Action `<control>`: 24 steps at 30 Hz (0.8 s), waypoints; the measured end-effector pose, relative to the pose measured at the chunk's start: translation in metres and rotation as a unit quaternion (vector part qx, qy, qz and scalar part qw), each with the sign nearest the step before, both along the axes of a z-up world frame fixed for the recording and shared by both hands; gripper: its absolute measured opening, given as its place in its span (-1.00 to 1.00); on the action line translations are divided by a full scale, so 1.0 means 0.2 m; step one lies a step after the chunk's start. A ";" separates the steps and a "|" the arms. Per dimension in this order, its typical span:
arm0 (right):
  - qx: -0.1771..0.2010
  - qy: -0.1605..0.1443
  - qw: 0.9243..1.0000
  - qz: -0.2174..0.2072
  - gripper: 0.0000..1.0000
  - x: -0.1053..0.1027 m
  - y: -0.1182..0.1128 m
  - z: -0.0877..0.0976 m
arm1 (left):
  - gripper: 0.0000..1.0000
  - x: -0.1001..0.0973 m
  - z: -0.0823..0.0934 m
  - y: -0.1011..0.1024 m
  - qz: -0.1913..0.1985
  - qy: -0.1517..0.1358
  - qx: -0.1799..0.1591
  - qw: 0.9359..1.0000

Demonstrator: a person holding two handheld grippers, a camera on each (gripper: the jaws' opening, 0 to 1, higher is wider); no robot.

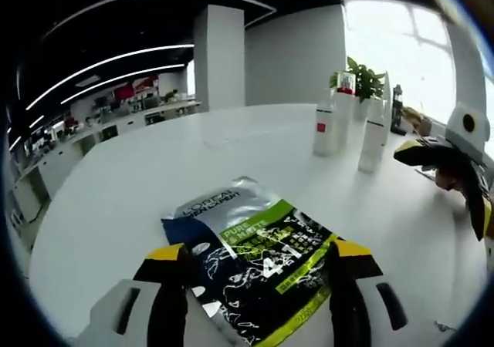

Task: Arrange the skincare products in the storage area until every visible bottle or jar stands upright without overlapping.

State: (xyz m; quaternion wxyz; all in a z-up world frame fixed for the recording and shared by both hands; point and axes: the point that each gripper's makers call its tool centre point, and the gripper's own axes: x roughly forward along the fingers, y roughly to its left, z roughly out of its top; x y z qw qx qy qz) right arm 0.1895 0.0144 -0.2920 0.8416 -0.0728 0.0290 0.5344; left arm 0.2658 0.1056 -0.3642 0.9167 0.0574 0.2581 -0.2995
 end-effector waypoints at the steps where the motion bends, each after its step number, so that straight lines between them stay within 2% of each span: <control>1: 0.000 0.000 1.000 0.000 0.64 0.00 0.00 0.00 | 0.53 0.00 0.00 0.00 -0.001 0.000 0.000 1.000; 4: -0.004 0.003 1.000 -0.004 0.65 0.01 -0.01 -0.01 | 0.59 -0.02 0.00 -0.01 -0.005 -0.006 -0.004 1.000; 7: 0.003 0.002 1.000 -0.002 0.65 0.00 -0.01 0.01 | 0.75 -0.02 -0.01 -0.02 0.002 -0.005 -0.003 1.000; 8: 0.005 0.001 1.000 -0.001 0.65 0.00 -0.01 0.01 | 0.80 0.01 -0.01 0.01 0.017 0.002 0.001 1.000; 9: 0.006 0.001 1.000 0.000 0.65 0.00 -0.01 0.01 | 0.80 0.03 -0.01 0.01 0.009 0.003 -0.001 1.000; 11: 0.008 0.001 1.000 0.001 0.65 0.00 0.00 0.02 | 0.81 0.07 0.01 0.03 0.009 -0.010 0.013 1.000; 13: 0.007 0.001 1.000 0.002 0.65 0.02 -0.01 0.02 | 0.84 0.07 0.05 0.03 0.001 -0.028 0.020 0.999; 18: 0.007 0.003 1.000 0.001 0.65 0.03 -0.01 0.01 | 0.99 0.05 0.17 0.03 0.005 -0.054 0.006 0.999; 22: 0.014 0.006 1.000 0.003 0.71 0.03 -0.01 0.02 | 0.94 0.04 0.23 0.03 -0.002 -0.060 0.004 0.998; 24: 0.024 0.011 1.000 0.005 0.75 0.02 0.00 0.04 | 0.94 0.03 0.27 0.02 -0.003 -0.072 -0.017 0.997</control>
